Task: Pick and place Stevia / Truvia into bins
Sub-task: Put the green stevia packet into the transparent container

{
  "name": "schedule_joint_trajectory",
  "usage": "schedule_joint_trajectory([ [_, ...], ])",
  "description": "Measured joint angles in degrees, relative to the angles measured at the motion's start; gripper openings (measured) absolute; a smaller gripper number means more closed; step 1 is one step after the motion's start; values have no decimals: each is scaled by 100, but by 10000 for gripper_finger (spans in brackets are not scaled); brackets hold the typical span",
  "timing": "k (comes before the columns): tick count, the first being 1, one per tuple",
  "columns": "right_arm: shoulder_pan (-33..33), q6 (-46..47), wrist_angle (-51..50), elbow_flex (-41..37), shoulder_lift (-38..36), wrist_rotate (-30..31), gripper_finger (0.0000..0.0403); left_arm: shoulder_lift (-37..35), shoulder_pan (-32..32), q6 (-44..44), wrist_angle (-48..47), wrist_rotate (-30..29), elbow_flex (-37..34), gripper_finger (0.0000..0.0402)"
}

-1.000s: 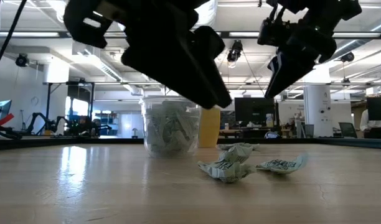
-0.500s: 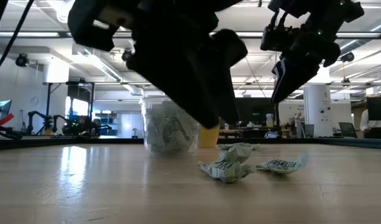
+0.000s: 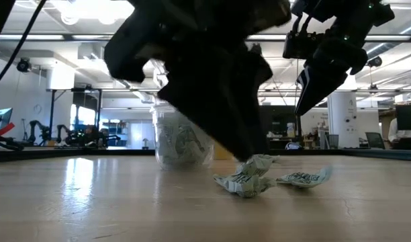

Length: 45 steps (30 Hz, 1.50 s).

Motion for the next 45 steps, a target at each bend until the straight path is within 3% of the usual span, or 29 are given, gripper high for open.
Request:
schedule_joint_trajectory([
  [11,0,51,18,-132,0,-5,101,153,118,20,22,63,7,158],
  [23,0,131,29,-198,0,-13,93,153,200,24,16,122,-3,62],
  [31,0,197,33,-198,0,-13,95,153,249,31,20,124,-30,38],
  [36,0,234,35,-198,0,-13,91,153,247,133,29,164,-33,54],
  [45,0,234,53,-199,0,-13,98,153,247,133,27,170,-37,149],
])
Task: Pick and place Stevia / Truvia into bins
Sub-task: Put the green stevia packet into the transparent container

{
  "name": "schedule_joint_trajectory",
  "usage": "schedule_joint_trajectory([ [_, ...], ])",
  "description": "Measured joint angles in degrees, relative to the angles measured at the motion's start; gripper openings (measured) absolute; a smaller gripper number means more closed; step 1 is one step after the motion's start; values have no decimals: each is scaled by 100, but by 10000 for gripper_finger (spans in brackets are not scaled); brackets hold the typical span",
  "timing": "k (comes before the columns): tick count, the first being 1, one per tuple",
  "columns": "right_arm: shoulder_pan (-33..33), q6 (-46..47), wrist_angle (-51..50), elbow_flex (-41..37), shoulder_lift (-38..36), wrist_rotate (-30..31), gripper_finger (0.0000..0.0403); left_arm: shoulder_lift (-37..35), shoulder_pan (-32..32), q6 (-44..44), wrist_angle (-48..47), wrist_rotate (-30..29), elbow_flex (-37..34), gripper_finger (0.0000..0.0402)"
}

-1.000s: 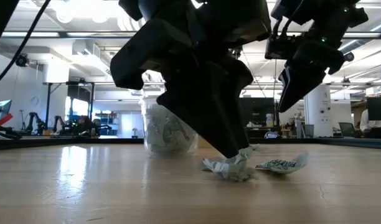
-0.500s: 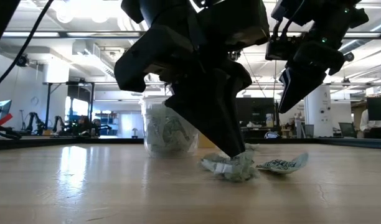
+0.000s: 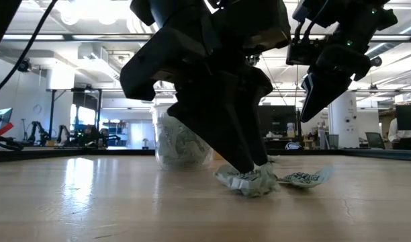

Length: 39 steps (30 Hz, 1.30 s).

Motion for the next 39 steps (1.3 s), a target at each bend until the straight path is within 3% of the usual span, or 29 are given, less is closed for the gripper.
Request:
schedule_joint_trajectory([
  [5,0,0,2,-1,0,0,93,32,7,-2,13,0,-17,166],
  [14,0,0,53,-7,0,2,91,192,11,-7,111,-19,-9,157],
  [17,7,-1,44,-17,2,2,91,179,11,-6,111,-49,-11,125],
  [23,13,0,44,-19,2,4,83,179,36,-2,122,-102,8,20],
  [30,13,-3,39,-23,2,4,84,-40,35,-2,75,-690,111,8],
  [36,15,-22,36,-38,2,13,79,-720,35,0,-61,-1225,98,2],
  [39,15,-24,34,-49,2,15,75,-1134,33,11,-394,-1788,98,1],
])
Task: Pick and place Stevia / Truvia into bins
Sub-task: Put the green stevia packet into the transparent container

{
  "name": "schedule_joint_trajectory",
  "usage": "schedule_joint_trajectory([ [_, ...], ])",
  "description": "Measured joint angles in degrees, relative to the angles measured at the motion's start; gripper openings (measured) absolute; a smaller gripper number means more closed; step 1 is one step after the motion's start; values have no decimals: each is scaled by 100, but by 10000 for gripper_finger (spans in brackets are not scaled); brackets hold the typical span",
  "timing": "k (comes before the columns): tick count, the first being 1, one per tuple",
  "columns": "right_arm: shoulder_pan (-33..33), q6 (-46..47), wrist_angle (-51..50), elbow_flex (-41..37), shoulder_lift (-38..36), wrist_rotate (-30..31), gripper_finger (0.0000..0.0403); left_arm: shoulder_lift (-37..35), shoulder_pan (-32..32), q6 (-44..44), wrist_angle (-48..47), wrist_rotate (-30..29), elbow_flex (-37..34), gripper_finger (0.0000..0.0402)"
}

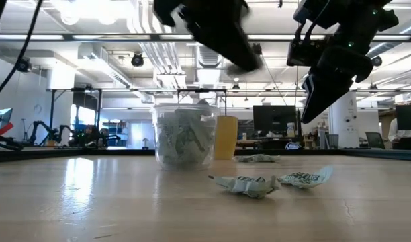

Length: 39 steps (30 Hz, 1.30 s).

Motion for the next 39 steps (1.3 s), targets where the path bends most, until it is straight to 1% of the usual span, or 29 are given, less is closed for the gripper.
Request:
schedule_joint_trajectory([
  [4,4,2,10,-25,0,-1,76,-498,12,-106,-899,-981,-87,1],
  [6,6,4,47,-35,3,-1,78,-665,57,-242,-1180,-1147,-189,1],
  [8,9,-4,104,-44,9,-7,80,-860,116,-319,-1345,-1166,-449,0],
  [14,24,-142,459,-46,24,-111,84,-1241,351,-324,-1116,-1135,-1292,0],
  [16,37,-224,674,-48,24,-338,86,-1311,425,-321,-976,-1040,-1553,0],
  [19,61,-330,1019,-54,22,-846,89,-1388,507,-298,-575,-706,-1813,3],
  [22,156,-469,1536,-99,24,-1356,91,-1397,527,-180,-465,-573,-1884,25],
  [25,333,-675,2053,-159,75,-1507,95,-1397,527,-164,-447,-571,-1895,61],
  [27,395,-869,2066,-168,131,-1413,98,-1397,527,-164,-426,-571,-1895,89],
  [30,413,-940,2051,-199,293,-781,104,-1457,522,-170,-348,-568,-1886,125],
  [33,368,-994,2055,-247,482,-188,109,-1511,442,-292,-275,-494,-1811,153],
  [36,258,-1221,2051,-273,704,173,112,-1515,285,-315,-163,-197,-1767,168],
  [39,63,-1372,2092,-271,925,303,111,-1507,96,-293,118,176,-1755,171],
])
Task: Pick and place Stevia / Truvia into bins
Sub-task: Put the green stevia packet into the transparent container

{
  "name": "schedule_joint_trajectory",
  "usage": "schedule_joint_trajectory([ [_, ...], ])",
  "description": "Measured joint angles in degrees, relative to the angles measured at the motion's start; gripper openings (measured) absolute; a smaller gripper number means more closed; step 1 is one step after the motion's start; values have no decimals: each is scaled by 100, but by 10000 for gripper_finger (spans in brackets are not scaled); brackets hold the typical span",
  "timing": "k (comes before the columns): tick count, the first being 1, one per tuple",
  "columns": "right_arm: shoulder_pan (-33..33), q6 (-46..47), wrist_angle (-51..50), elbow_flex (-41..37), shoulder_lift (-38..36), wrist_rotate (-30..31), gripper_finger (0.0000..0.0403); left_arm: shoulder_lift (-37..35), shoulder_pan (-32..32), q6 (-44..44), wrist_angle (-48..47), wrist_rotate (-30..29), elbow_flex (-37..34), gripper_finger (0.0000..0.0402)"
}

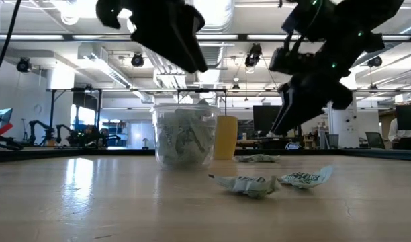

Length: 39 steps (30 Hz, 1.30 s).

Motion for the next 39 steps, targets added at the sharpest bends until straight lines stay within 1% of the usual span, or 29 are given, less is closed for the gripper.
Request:
schedule_joint_trajectory([
  [3,-277,-25,4,0,220,2,110,25,-221,135,275,237,-7,171],
  [7,-641,-20,-4,0,432,4,113,27,-503,177,626,319,-13,171],
  [11,-921,-15,30,0,595,2,125,27,-716,177,673,371,-22,171],
  [14,-1024,-28,190,0,718,-60,136,27,-827,173,745,374,-22,171],
  [17,-1088,-133,383,0,866,-297,147,27,-882,155,860,389,-41,171],
  [20,-1097,-155,499,2,1041,-344,156,27,-885,136,1220,400,-203,171],
  [23,-1116,-117,521,20,1161,-322,157,31,-884,132,1678,535,-473,171],
  [25,-1125,-29,501,24,1204,-326,146,33,-885,128,1784,570,-574,171],
  [27,-1123,-21,474,26,1194,-323,125,33,-885,121,1871,573,-628,171],
  [33,-1138,-78,375,2,1047,-146,30,33,-924,84,1979,578,-692,171],
  [34,-1141,-103,357,2,1030,-101,19,33,-932,80,1985,578,-709,171],
  [39,-1134,-19,345,0,1006,153,9,35,-961,123,2106,611,-851,171],
])
